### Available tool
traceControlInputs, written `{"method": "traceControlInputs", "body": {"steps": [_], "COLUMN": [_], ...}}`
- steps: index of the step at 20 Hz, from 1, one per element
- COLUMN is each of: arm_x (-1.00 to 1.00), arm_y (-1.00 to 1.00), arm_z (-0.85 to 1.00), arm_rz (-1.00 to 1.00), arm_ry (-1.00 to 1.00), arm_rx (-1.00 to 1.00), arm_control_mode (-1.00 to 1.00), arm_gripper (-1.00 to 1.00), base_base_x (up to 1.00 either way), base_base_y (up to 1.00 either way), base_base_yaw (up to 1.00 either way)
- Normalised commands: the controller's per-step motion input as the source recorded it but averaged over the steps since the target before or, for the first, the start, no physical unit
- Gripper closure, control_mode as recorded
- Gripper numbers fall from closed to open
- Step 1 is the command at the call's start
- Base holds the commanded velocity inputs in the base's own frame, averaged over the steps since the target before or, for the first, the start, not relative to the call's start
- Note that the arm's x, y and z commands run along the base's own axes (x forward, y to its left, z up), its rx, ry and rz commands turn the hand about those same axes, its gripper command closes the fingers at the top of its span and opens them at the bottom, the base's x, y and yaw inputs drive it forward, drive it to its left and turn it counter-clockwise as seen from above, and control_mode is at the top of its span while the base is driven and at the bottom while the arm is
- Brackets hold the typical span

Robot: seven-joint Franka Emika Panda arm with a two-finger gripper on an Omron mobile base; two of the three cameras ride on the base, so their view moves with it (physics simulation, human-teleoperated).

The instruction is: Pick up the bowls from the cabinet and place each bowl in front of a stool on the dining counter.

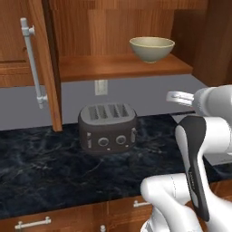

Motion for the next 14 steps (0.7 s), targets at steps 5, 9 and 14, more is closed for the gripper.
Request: {"method": "traceControlInputs", "body": {"steps": [5,9,14], "arm_x": [0.00,0.00,0.00], "arm_y": [0.00,0.00,0.00], "arm_z": [0.00,0.00,0.00], "arm_rz": [0.00,0.00,0.00], "arm_ry": [0.00,0.00,0.00], "arm_rx": [0.00,0.00,0.00], "arm_control_mode": [1.00,1.00,1.00], "arm_gripper": [-1.00,-1.00,-1.00], "base_base_x": [0.96,0.83,0.46], "base_base_y": [0.32,0.42,0.34], "base_base_yaw": [-0.17,-0.20,-0.17]}}
